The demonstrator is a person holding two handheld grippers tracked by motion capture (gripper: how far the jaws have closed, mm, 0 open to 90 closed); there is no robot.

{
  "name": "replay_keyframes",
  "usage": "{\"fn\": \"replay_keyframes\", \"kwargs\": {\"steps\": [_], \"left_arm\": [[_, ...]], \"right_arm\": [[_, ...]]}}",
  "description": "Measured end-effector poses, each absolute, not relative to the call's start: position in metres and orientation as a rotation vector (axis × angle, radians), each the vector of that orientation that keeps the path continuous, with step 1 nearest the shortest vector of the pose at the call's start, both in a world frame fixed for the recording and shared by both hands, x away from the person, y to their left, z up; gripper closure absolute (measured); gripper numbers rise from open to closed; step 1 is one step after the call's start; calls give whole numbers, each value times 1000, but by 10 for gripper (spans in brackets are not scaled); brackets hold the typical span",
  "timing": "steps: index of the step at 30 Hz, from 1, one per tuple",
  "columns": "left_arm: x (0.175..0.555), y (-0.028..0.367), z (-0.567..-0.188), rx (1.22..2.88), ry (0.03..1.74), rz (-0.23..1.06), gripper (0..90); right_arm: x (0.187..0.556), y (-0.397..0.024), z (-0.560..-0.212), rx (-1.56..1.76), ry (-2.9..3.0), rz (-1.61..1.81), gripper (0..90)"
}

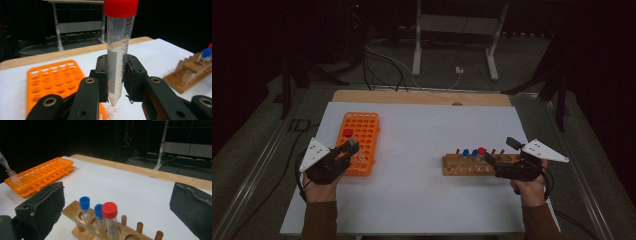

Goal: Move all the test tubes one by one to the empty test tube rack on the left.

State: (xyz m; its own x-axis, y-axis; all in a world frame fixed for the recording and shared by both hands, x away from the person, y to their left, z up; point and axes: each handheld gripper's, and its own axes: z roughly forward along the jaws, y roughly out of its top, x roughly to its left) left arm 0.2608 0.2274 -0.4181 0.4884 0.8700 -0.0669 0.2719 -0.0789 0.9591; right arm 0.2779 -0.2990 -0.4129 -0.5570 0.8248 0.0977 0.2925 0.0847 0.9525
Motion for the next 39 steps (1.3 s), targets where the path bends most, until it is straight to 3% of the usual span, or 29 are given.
{"fn": "replay_keyframes", "kwargs": {"steps": [16,39], "left_arm": [[263,252,-438,1621,1097,701,752],[268,249,-473,1768,1154,656,752]], "right_arm": [[277,-303,-413,1101,1889,1490,1],[277,-304,-414,1095,1891,1492,1]]}}
